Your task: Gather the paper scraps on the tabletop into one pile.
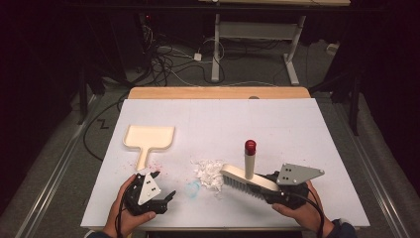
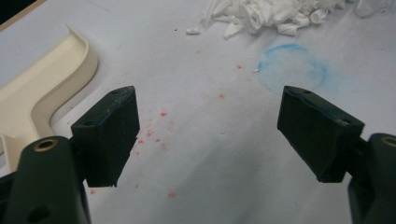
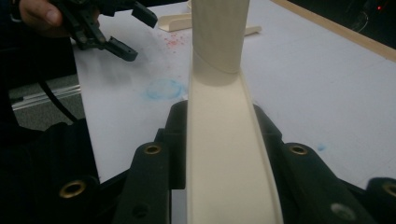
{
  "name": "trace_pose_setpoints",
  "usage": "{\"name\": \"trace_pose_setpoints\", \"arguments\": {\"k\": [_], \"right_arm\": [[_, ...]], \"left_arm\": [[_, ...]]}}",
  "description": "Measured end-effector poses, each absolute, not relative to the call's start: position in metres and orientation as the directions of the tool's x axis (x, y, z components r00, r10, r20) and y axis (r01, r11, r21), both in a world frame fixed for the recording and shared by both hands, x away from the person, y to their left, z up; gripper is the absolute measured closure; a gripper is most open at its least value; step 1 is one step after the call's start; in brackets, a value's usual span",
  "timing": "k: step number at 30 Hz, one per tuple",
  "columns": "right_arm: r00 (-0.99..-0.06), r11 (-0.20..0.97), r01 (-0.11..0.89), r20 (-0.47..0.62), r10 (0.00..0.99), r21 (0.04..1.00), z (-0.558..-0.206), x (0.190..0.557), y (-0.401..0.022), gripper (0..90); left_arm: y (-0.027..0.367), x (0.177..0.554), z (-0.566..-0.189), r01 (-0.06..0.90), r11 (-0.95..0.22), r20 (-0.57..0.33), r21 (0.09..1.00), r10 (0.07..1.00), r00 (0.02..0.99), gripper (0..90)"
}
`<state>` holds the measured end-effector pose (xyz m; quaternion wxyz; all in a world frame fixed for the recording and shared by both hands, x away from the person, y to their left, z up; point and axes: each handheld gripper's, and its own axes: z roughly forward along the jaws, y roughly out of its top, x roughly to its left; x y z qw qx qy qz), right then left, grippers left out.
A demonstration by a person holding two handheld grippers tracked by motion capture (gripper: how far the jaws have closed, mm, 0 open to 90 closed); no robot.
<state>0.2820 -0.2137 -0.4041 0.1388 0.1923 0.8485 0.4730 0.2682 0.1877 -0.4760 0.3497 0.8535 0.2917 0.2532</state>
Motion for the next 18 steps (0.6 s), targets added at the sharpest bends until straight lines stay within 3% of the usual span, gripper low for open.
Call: {"name": "trace_pose_setpoints", "arguments": {"k": [6, 11, 18], "right_arm": [[-0.934, 0.490, 0.155, -0.035, 0.356, 0.858, -0.404, 0.268, -0.204, 68.0], [-0.956, 0.569, 0.128, -0.051, 0.288, 0.812, -0.425, 0.268, -0.181, 68.0], [-0.915, 0.561, 0.164, -0.087, 0.393, 0.812, -0.430, 0.286, -0.187, 68.1]], "left_arm": [[0.187, 0.270, -0.476, 0.322, -0.586, 0.229, 0.743, 0.676, 0.700, 19.6], [0.187, 0.269, -0.476, 0.320, -0.592, 0.233, 0.740, 0.671, 0.703, 19.9], [0.187, 0.268, -0.476, 0.318, -0.594, 0.236, 0.739, 0.670, 0.703, 20.0]]}}
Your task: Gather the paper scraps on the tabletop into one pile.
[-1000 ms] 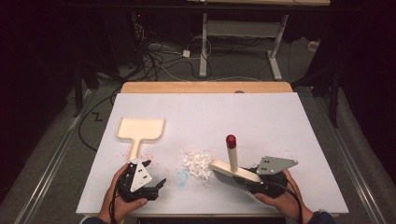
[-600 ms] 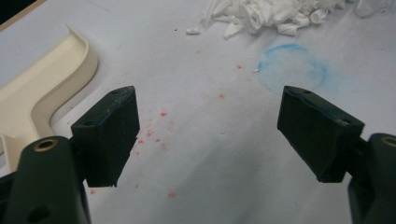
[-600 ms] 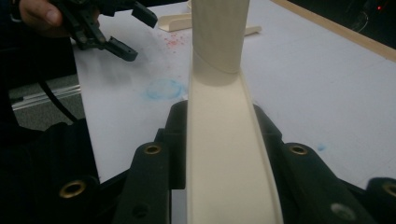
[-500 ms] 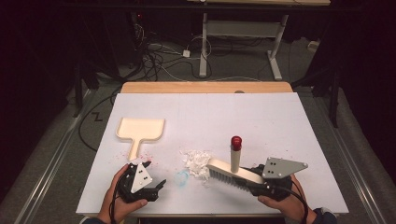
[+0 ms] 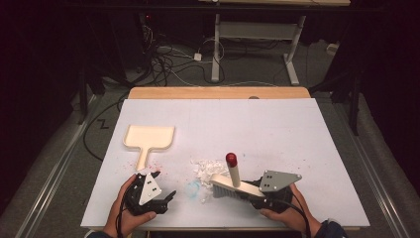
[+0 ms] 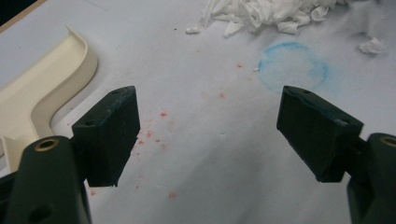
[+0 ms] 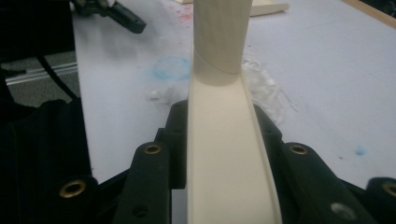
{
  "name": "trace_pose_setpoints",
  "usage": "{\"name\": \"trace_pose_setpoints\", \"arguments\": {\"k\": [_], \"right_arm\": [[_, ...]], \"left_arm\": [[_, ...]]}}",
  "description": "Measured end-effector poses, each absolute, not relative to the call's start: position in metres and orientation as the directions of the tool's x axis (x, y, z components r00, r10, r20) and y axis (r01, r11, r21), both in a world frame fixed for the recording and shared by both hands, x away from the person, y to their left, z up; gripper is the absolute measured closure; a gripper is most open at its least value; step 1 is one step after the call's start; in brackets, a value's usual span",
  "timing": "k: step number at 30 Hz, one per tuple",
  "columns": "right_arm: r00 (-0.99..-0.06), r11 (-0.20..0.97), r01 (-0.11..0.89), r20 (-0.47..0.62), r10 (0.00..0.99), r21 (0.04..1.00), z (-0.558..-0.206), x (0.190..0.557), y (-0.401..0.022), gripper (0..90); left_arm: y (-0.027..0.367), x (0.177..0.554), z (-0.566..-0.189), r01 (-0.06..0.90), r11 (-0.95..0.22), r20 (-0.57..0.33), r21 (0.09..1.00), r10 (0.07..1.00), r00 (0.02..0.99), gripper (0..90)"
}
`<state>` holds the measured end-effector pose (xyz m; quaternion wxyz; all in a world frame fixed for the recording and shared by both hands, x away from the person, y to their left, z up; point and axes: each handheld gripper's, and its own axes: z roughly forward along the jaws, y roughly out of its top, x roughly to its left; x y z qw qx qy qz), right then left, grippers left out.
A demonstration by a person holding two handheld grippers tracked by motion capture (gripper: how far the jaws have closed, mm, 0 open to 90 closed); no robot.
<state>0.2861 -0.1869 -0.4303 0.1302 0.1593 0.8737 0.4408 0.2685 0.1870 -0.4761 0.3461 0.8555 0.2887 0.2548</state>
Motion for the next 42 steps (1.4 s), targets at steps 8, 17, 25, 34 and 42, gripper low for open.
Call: {"name": "trace_pose_setpoints", "arguments": {"k": [8, 17, 25, 34, 42], "right_arm": [[-0.895, 0.490, 0.157, -0.087, 0.438, 0.857, -0.415, 0.284, -0.199, 67.9], [-0.959, 0.469, 0.096, -0.045, 0.280, 0.878, -0.415, 0.261, -0.161, 67.9], [-0.952, 0.550, 0.112, -0.068, 0.297, 0.828, -0.437, 0.273, -0.150, 68.0], [-0.917, 0.514, 0.159, -0.067, 0.393, 0.843, -0.426, 0.294, -0.179, 67.9], [-0.921, 0.481, 0.157, -0.047, 0.387, 0.862, -0.406, 0.287, -0.208, 67.9]], "left_arm": [[0.187, 0.269, -0.475, 0.317, -0.596, 0.242, 0.738, 0.672, 0.699, 20.0], [0.194, 0.271, -0.474, 0.344, -0.548, 0.226, 0.762, 0.724, 0.652, 19.3], [0.198, 0.271, -0.475, 0.339, -0.566, 0.255, 0.752, 0.723, 0.642, 19.1], [0.190, 0.269, -0.476, 0.327, -0.591, 0.271, 0.737, 0.702, 0.658, 18.6], [0.189, 0.266, -0.475, 0.321, -0.591, 0.277, 0.740, 0.702, 0.656, 18.5]]}}
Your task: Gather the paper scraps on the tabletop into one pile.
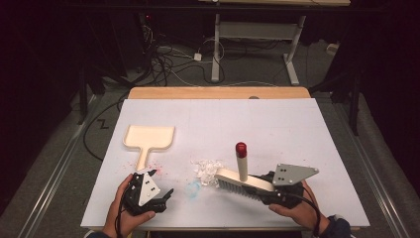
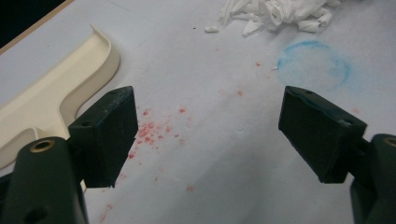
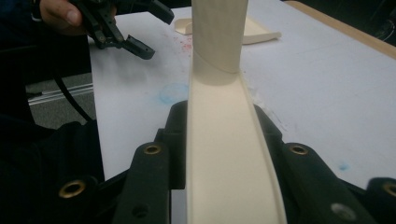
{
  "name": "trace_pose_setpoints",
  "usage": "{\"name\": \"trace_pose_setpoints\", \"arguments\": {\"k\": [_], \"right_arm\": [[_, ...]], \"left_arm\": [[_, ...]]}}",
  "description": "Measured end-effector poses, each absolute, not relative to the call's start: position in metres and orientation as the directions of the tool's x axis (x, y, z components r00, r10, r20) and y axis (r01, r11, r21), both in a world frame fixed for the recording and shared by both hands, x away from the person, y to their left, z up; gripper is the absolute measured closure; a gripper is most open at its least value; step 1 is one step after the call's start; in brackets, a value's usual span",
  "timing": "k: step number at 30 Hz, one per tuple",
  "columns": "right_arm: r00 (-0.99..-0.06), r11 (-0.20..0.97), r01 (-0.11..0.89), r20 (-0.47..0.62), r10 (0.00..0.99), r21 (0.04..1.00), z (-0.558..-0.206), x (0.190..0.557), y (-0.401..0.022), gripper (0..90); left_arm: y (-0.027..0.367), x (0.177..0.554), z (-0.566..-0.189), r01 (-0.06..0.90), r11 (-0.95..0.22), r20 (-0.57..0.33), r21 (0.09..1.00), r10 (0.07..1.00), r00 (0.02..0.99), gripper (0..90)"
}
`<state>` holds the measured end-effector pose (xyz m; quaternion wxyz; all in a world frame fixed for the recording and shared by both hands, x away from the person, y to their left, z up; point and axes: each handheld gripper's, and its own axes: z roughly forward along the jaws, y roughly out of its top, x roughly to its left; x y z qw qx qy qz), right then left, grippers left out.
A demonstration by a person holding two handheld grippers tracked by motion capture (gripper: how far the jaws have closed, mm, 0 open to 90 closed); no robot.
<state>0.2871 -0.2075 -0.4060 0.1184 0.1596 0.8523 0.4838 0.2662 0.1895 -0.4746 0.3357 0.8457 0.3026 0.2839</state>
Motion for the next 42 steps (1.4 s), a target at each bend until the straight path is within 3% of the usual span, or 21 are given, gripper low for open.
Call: {"name": "trace_pose_setpoints", "arguments": {"k": [8, 14, 20, 28, 37, 42], "right_arm": [[-0.911, 0.510, 0.184, -0.049, 0.410, 0.840, -0.390, 0.273, -0.253, 67.8], [-0.896, 0.528, 0.272, 0.012, 0.444, 0.805, -0.392, 0.270, -0.287, 67.8], [-0.879, 0.501, 0.404, 0.173, 0.445, 0.765, -0.403, 0.286, -0.308, 67.9], [-0.822, 0.499, 0.520, 0.246, 0.514, 0.694, -0.416, 0.323, -0.320, 67.4], [-0.773, 0.521, 0.586, 0.236, 0.589, 0.621, -0.424, 0.369, -0.326, 53.1], [-0.776, 0.523, 0.566, 0.198, 0.599, 0.637, -0.414, 0.383, -0.328, 45.2]], "left_arm": [[0.189, 0.266, -0.474, 0.320, -0.591, 0.276, 0.741, 0.702, 0.657, 18.5], [0.188, 0.266, -0.474, 0.317, -0.597, 0.278, 0.737, 0.695, 0.663, 18.5], [0.184, 0.268, -0.475, 0.313, -0.607, 0.277, 0.731, 0.682, 0.677, 18.5], [0.182, 0.270, -0.477, 0.314, -0.612, 0.269, 0.726, 0.673, 0.689, 18.5], [0.179, 0.272, -0.479, 0.314, -0.624, 0.269, 0.716, 0.661, 0.700, 18.5], [0.178, 0.273, -0.479, 0.313, -0.624, 0.266, 0.716, 0.658, 0.704, 18.6]]}}
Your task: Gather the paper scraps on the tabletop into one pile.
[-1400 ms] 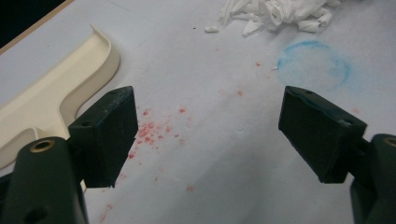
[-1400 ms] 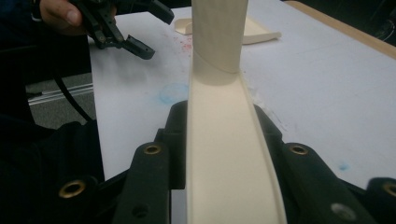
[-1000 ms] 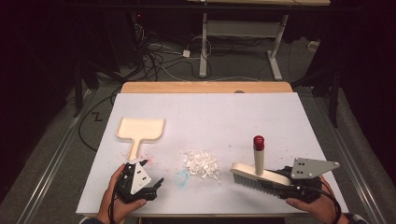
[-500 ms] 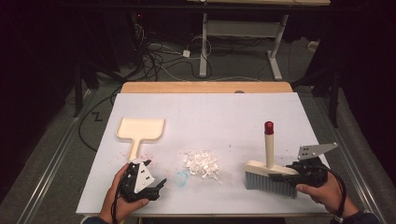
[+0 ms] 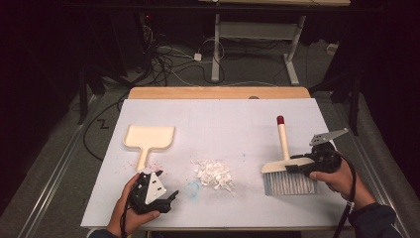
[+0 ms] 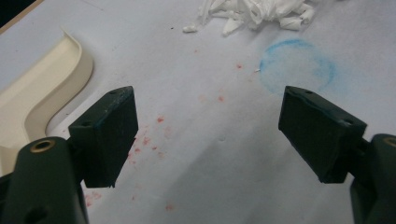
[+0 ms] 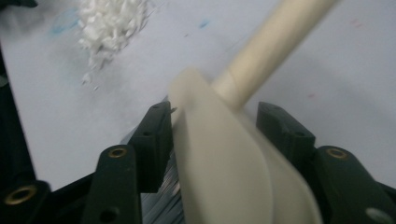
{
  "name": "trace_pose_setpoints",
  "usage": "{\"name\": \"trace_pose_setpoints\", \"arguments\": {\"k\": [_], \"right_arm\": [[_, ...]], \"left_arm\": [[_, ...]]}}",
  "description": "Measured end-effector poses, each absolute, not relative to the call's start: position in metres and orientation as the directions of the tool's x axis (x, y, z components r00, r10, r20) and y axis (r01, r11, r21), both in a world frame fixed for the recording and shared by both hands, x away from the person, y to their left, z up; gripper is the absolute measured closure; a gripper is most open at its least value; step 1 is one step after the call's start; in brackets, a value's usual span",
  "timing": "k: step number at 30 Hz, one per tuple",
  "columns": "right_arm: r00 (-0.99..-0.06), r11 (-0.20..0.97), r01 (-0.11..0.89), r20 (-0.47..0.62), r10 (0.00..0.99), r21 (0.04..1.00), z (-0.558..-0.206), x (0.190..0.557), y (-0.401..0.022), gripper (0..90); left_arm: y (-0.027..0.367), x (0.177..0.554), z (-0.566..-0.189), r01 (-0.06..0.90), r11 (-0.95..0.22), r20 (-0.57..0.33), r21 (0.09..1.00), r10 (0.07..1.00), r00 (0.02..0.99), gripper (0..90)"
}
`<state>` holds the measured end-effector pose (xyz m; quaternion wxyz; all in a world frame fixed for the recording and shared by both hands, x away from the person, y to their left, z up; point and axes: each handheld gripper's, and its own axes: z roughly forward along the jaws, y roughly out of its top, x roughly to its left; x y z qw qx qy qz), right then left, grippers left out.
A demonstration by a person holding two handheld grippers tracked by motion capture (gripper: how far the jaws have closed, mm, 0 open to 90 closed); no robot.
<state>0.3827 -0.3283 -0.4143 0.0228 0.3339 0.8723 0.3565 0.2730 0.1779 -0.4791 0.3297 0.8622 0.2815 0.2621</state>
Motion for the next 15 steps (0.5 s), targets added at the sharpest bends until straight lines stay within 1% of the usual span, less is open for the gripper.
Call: {"name": "trace_pose_setpoints", "arguments": {"k": [1, 2, 3, 4, 6, 9, 12, 14, 15], "right_arm": [[-0.769, 0.527, 0.566, 0.175, 0.615, 0.635, -0.412, 0.386, -0.329, 43.1], [-0.756, 0.527, 0.563, 0.139, 0.640, 0.636, -0.411, 0.387, -0.330, 46.8], [-0.734, 0.528, 0.557, 0.081, 0.675, 0.641, -0.409, 0.388, -0.331, 43.7], [-0.713, 0.527, 0.557, 0.043, 0.700, 0.642, -0.408, 0.389, -0.332, 43.8], [-0.680, 0.506, 0.540, -0.006, 0.733, 0.673, -0.406, 0.387, -0.334, 41.4], [-0.630, 0.489, 0.474, -0.106, 0.769, 0.732, -0.402, 0.377, -0.332, 37.3], [-0.608, 0.456, 0.384, -0.152, 0.779, 0.803, -0.400, 0.359, -0.327, 34.3], [-0.592, 0.452, 0.326, -0.194, 0.783, 0.831, -0.400, 0.345, -0.322, 29.1], [-0.581, 0.443, 0.303, -0.205, 0.788, 0.844, -0.401, 0.338, -0.319, 28.6]], "left_arm": [[0.178, 0.273, -0.479, 0.312, -0.625, 0.267, 0.715, 0.657, 0.705, 18.6], [0.178, 0.273, -0.479, 0.310, -0.628, 0.270, 0.714, 0.655, 0.706, 18.6], [0.178, 0.273, -0.478, 0.309, -0.629, 0.272, 0.713, 0.654, 0.706, 18.6], [0.178, 0.273, -0.478, 0.310, -0.622, 0.267, 0.719, 0.659, 0.703, 18.6], [0.179, 0.274, -0.478, 0.312, -0.615, 0.264, 0.724, 0.665, 0.699, 18.6], [0.179, 0.274, -0.477, 0.311, -0.610, 0.264, 0.729, 0.669, 0.694, 18.5], [0.180, 0.274, -0.476, 0.306, -0.607, 0.269, 0.733, 0.673, 0.689, 18.3], [0.180, 0.273, -0.475, 0.307, -0.600, 0.269, 0.739, 0.680, 0.682, 18.0], [0.181, 0.272, -0.475, 0.309, -0.595, 0.267, 0.742, 0.685, 0.678, 17.9]]}}
